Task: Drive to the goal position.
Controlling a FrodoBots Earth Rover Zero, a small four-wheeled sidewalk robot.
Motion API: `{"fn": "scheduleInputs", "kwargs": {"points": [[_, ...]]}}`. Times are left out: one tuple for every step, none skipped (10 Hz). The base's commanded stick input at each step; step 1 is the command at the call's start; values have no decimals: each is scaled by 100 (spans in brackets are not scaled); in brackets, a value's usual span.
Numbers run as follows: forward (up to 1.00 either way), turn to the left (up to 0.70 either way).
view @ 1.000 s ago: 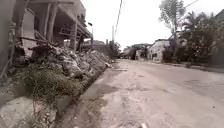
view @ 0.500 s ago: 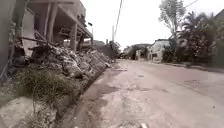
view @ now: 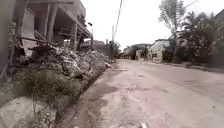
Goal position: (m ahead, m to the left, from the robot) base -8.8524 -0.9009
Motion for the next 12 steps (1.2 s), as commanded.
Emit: {"fn": "scheduleInputs", "kwargs": {"points": [[6, 0], [6, 0], [6, 0], [6, 0], [6, 0], [6, 0], [6, 0], [6, 0], [6, 0], [6, 0], [6, 0], [6, 0]]}}
